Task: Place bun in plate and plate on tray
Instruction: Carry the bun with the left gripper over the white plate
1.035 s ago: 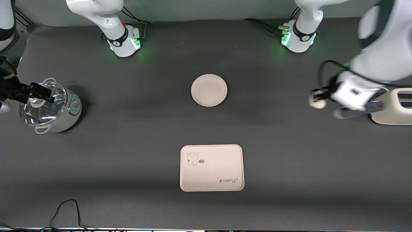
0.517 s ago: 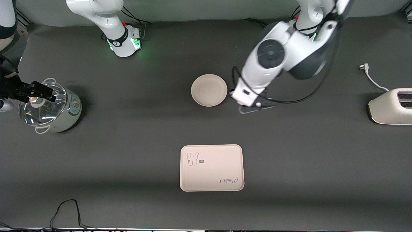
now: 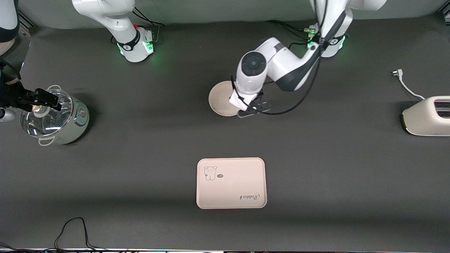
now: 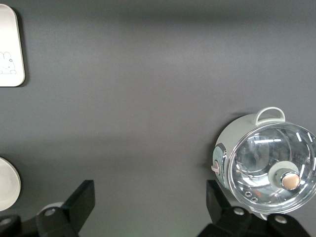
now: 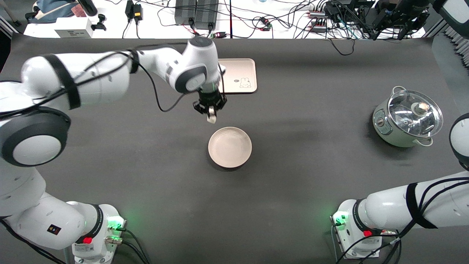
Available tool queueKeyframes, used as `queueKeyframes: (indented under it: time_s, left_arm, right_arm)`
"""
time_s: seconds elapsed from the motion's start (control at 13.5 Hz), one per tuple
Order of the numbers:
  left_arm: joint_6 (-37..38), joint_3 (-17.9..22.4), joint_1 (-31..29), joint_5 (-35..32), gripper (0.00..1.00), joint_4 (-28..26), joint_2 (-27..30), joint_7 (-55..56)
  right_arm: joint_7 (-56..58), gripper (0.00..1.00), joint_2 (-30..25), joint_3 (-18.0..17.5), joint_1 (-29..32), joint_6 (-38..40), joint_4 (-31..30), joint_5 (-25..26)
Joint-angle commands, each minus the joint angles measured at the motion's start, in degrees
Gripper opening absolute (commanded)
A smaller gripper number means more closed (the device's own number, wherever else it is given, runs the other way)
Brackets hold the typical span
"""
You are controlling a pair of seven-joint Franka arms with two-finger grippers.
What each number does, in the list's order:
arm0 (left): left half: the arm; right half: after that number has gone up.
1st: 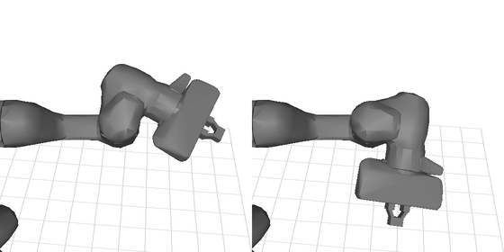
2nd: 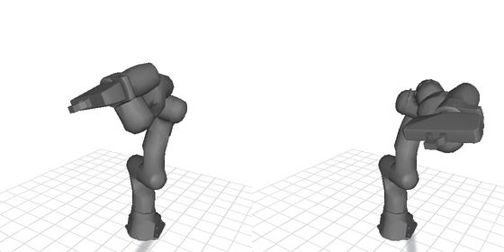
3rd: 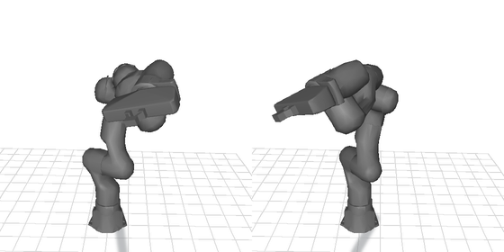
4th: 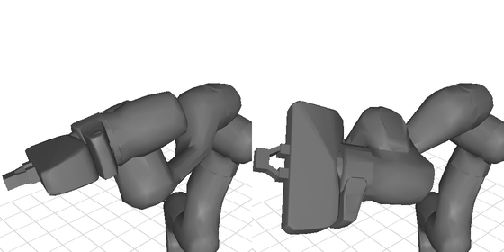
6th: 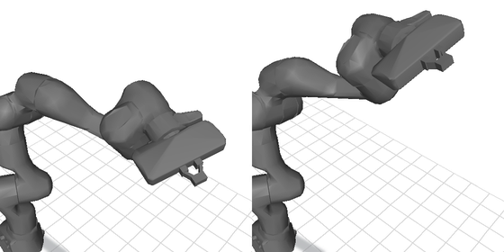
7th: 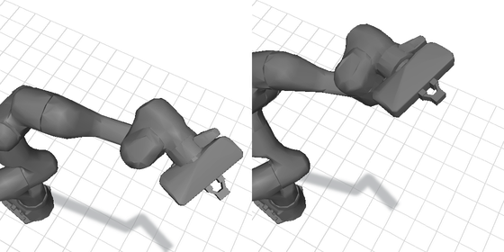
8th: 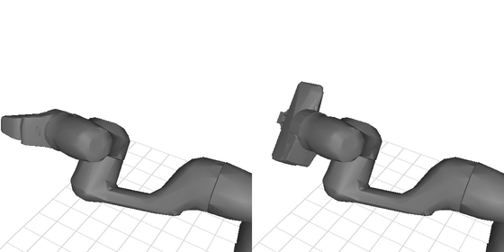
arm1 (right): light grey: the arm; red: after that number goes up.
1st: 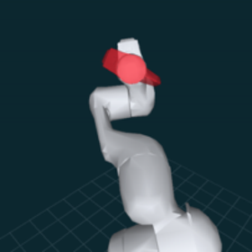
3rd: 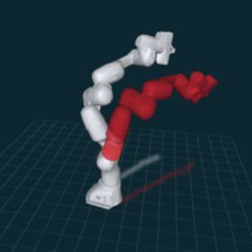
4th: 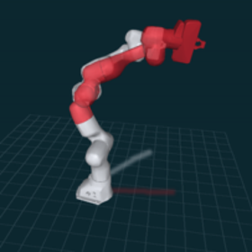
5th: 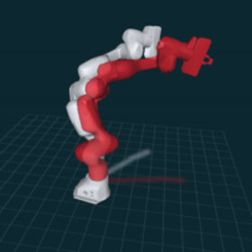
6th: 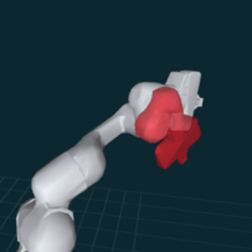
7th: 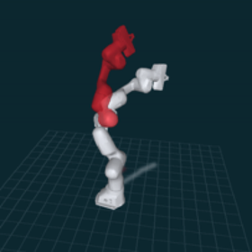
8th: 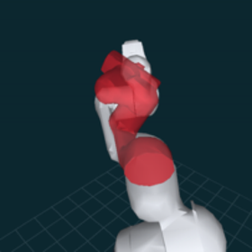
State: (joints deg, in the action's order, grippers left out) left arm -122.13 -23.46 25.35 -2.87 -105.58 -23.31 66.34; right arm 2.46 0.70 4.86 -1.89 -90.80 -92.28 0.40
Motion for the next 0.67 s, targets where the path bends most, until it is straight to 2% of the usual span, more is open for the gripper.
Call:
queueKeyframes:
  time_s: [0.0, 0.22, 0.3, 0.37, 0.44, 0.52, 0.59]
  left_arm:
    - [-6.0, 0.9, 3.2, -4.2, 0.25, 0.1, -5.5, 9.3]
    - [-10.6, 0.9, 4.4, -4.7, 0.26, 0.1, -9.0, 12.5]
    - [-10.6, 0.9, 4.4, -4.7, 0.33, 0.1, -9.0, 12.7]
    - [-10.5, 0.9, 4.6, -4.7, 0.46, 0.1, -9.0, 12.7]
    - [-10.3, 0.9, 4.7, -4.7, 0.92, 0.1, -9.0, 12.9]
    - [-9.5, 0.9, 4.6, -4.8, 1.00, 0.1, -8.6, 13.0]
    - [-8.7, 0.9, 4.4, -4.8, 1.00, 0.1, -8.1, 13.0]
  right_arm:
    - [1.1, 1.00, -1.3, 0.1, -0.4, 0.5, -1.0, 0.7]
    - [1.0, 1.00, -1.3, 0.1, -0.4, 0.5, -1.0, 0.7]
    - [1.0, 1.00, -1.3, 0.1, -0.4, 0.5, -1.0, 0.7]
    - [1.1, 1.00, -1.3, 0.0, -0.4, 0.6, -1.0, 0.7]
    - [1.1, 1.00, -1.2, 0.1, -0.4, 0.6, -1.0, 0.7]
    - [1.1, 1.00, -1.2, 0.1, -0.4, 0.6, -1.0, 0.7]
    - [1.1, 1.00, -1.2, 0.1, -0.4, 0.6, -1.0, 0.7]
